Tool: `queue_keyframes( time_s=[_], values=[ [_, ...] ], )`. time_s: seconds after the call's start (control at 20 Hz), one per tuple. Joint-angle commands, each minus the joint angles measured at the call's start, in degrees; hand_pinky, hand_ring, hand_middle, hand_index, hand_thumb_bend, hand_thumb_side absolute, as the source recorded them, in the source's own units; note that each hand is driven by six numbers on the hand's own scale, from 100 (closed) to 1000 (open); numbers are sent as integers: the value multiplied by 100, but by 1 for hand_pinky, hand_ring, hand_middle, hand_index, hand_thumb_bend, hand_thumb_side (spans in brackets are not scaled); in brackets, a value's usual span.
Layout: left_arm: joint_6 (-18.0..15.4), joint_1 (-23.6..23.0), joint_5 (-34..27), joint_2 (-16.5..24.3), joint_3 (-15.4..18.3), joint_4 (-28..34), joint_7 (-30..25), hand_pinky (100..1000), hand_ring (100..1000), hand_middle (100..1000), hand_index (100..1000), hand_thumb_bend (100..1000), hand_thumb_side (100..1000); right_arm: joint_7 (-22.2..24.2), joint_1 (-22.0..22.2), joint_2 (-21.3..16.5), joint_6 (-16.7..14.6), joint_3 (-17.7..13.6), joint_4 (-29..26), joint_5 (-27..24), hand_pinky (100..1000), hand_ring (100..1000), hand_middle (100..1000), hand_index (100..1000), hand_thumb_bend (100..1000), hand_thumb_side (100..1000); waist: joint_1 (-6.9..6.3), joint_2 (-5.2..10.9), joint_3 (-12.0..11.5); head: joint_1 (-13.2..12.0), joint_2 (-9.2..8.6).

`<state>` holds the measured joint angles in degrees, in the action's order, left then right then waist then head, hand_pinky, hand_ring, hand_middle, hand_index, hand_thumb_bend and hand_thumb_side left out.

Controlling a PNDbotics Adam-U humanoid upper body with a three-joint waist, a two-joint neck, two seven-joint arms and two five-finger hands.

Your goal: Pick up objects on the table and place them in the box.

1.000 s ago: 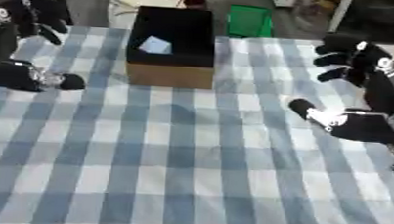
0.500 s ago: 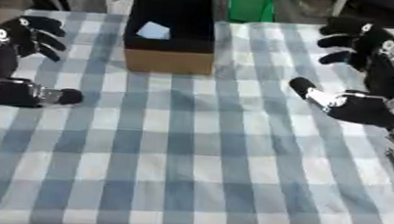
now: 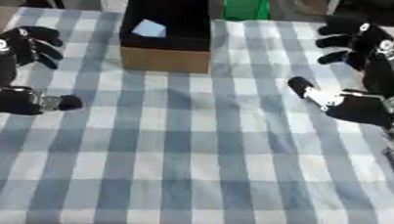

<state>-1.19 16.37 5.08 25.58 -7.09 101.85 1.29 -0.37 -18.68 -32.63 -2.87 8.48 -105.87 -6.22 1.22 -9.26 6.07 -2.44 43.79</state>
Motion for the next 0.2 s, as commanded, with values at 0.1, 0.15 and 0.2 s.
queue_keyframes(
  time_s=[0.1, 0.15, 0.2],
  values=[
    [-44, 34, 28, 24, 79, 15, 10, 563, 612, 630, 769, 1000, 231, 53, -65, -116, 0, -71, -78, 13, 657, 762, 738, 851, 557, 100, 17, 62, 7, -7, -59],
    [-46, 29, 26, 18, 80, 6, 10, 563, 612, 630, 769, 1000, 231, 64, -64, -117, 1, -70, -76, 12, 657, 762, 738, 851, 557, 100, 20, 65, 12, -11, -64],
    [-49, 26, 25, 15, 81, 1, 11, 563, 612, 630, 769, 1000, 231, 72, -63, -118, 1, -71, -75, 10, 657, 762, 738, 851, 557, 100, 22, 67, 15, -13, -67]
  ],
)
